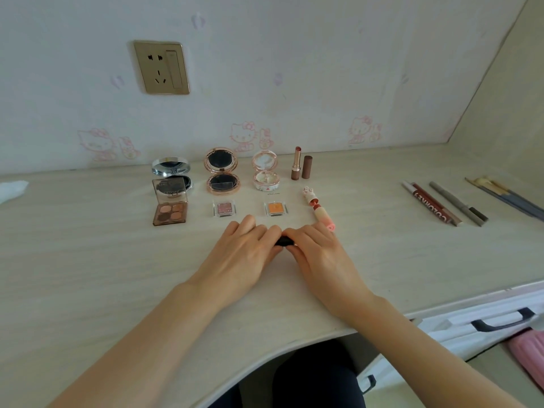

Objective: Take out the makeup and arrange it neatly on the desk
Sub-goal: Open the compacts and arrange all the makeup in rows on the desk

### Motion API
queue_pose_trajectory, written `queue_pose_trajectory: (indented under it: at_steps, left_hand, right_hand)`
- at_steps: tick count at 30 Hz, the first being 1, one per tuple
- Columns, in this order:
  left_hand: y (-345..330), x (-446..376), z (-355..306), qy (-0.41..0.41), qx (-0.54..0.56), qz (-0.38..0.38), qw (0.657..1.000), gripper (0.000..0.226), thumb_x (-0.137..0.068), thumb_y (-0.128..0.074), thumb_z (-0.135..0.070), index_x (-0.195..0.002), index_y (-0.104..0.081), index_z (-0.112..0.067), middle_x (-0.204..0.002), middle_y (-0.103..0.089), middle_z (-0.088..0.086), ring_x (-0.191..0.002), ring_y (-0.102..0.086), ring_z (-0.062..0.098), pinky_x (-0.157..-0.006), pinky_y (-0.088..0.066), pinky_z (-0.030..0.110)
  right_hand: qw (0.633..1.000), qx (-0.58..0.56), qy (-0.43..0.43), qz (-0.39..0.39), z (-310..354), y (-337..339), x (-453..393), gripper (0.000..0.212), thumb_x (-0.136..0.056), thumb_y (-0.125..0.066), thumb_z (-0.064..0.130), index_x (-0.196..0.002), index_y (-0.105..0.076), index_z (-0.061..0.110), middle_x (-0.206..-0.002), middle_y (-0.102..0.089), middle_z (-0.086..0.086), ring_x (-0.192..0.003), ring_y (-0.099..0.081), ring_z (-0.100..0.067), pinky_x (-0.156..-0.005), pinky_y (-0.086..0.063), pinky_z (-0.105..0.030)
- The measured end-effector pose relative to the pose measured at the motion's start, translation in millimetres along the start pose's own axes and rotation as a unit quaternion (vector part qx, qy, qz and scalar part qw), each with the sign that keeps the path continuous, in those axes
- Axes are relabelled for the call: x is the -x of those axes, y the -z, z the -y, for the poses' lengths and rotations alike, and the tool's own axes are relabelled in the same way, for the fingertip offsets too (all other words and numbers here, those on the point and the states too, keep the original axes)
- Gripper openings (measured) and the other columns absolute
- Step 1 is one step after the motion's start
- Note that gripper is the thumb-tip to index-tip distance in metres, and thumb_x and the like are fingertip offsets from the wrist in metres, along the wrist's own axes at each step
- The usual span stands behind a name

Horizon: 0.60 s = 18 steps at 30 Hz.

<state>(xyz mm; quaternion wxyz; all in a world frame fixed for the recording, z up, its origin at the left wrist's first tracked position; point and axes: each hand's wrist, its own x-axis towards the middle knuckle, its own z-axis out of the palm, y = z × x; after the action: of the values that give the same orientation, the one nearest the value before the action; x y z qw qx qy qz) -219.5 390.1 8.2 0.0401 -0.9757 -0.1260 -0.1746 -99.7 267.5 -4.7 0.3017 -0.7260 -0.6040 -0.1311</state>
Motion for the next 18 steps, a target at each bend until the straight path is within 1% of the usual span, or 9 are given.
queue_pose_trajectory:
  at_steps: [3, 6, 9, 11, 15, 18]
  left_hand:
    - [0.9, 0.8, 3.2, 0.005, 0.015, 0.007, 1.0, 0.045, -0.097, -0.023, -0.043, -0.107, -0.057, -0.016, -0.077, -0.057, -0.001, -0.082, -0.043, 0.023, -0.072, -0.041, 0.038]
    - [1.2, 2.5, 5.4, 0.002, 0.027, 0.012, 1.0, 0.043, -0.097, -0.024, -0.043, -0.108, -0.056, -0.017, -0.085, -0.057, -0.002, -0.085, -0.044, 0.022, -0.074, -0.04, 0.036]
    - [-1.4, 3.4, 6.7, 0.007, 0.059, 0.01, 0.998, 0.041, -0.096, -0.027, -0.043, -0.106, -0.055, -0.015, -0.093, -0.057, -0.003, -0.087, -0.043, 0.021, -0.076, -0.041, 0.037]
    - [-4.1, 3.7, 8.4, 0.013, 0.084, 0.007, 0.996, 0.039, -0.096, -0.028, -0.043, -0.106, -0.053, -0.015, -0.097, -0.057, -0.004, -0.087, -0.042, 0.019, -0.078, -0.04, 0.036]
    - [-7.4, 3.4, 11.8, 0.024, 0.116, -0.001, 0.993, 0.038, -0.094, -0.03, -0.044, -0.104, -0.053, -0.016, -0.096, -0.055, -0.005, -0.087, -0.039, 0.017, -0.078, -0.04, 0.034]
    - [-10.0, 4.9, 14.1, 0.036, 0.154, -0.021, 0.987, 0.031, -0.092, -0.037, -0.041, -0.103, -0.051, -0.016, -0.093, -0.05, -0.01, -0.089, -0.042, 0.015, -0.078, -0.041, 0.031]
  right_hand:
    - [1.0, -0.007, 0.011, 0.003, 1.0, 2.1, 0.0, 0.019, -0.092, -0.057, 0.009, -0.107, -0.067, 0.004, -0.088, -0.064, -0.008, -0.08, -0.056, -0.028, -0.075, -0.049, -0.041]
    - [0.999, -0.038, 0.012, 0.008, 1.9, 4.2, 0.3, 0.02, -0.092, -0.057, 0.009, -0.11, -0.066, 0.004, -0.091, -0.064, -0.008, -0.084, -0.055, -0.028, -0.077, -0.048, -0.041]
    - [0.998, -0.069, 0.009, 0.0, 3.4, 5.3, 1.4, 0.022, -0.092, -0.058, 0.01, -0.113, -0.064, 0.008, -0.096, -0.061, -0.005, -0.087, -0.054, -0.024, -0.077, -0.048, -0.037]
    - [0.996, -0.088, 0.008, -0.015, 4.4, 6.3, 1.7, 0.021, -0.091, -0.061, 0.011, -0.112, -0.065, 0.009, -0.097, -0.059, -0.003, -0.088, -0.056, -0.021, -0.077, -0.048, -0.034]
    - [0.992, -0.117, 0.015, -0.037, 4.3, 6.9, 3.3, 0.02, -0.089, -0.065, 0.013, -0.108, -0.065, 0.009, -0.099, -0.058, -0.002, -0.088, -0.057, -0.013, -0.077, -0.049, -0.029]
    - [0.99, -0.138, 0.004, -0.041, 3.8, 6.0, 3.7, 0.017, -0.088, -0.066, 0.015, -0.104, -0.062, 0.01, -0.102, -0.056, 0.002, -0.089, -0.052, -0.004, -0.076, -0.049, -0.026]
